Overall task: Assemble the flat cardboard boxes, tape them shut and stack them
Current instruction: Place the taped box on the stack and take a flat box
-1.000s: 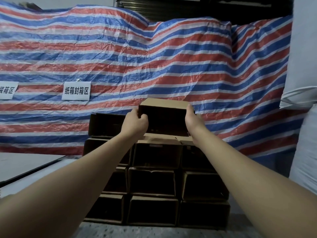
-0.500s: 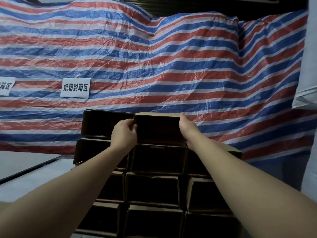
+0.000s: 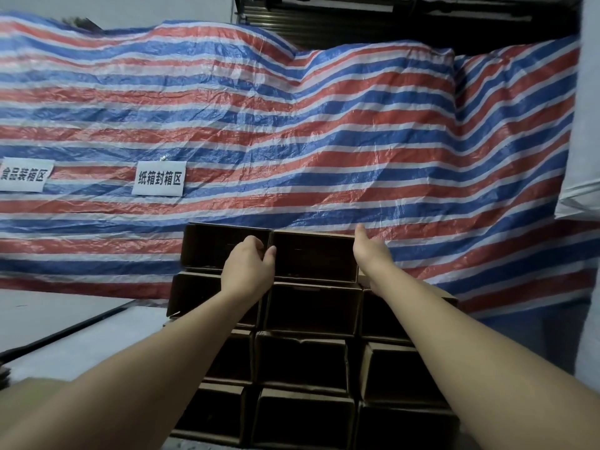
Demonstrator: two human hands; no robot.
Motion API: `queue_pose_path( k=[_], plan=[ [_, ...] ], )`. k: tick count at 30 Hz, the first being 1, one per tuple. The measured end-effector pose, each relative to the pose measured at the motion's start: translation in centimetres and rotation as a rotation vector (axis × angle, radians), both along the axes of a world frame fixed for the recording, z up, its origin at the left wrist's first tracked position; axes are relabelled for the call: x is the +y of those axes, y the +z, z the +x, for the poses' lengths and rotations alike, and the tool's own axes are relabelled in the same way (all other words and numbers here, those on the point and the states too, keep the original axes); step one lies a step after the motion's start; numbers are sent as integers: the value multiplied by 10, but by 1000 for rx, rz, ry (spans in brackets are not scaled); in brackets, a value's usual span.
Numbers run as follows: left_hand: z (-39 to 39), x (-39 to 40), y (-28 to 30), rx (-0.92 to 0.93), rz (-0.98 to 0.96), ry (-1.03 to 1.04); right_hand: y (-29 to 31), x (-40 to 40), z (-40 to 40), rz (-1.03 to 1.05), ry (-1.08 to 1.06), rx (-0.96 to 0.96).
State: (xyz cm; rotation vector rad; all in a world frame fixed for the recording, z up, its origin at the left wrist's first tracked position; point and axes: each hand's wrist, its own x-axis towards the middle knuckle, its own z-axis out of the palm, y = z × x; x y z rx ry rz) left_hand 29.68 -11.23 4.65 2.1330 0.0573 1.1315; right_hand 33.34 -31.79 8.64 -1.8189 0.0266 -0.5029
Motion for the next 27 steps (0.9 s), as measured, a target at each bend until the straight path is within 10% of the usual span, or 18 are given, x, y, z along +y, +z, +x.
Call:
queue_pose_path(
  k=[6,15,27],
  plan=[
    [-87,-10,-13,-92,-64,-207,-24,-5,-65,-112,-265,-266],
    [-206,-12,-136,73,-195,-366,-172,23,-196,-54,88,-194],
    [-263,88,-187,123,90,-53,-233,86,-233,-105,250,-27]
  ],
)
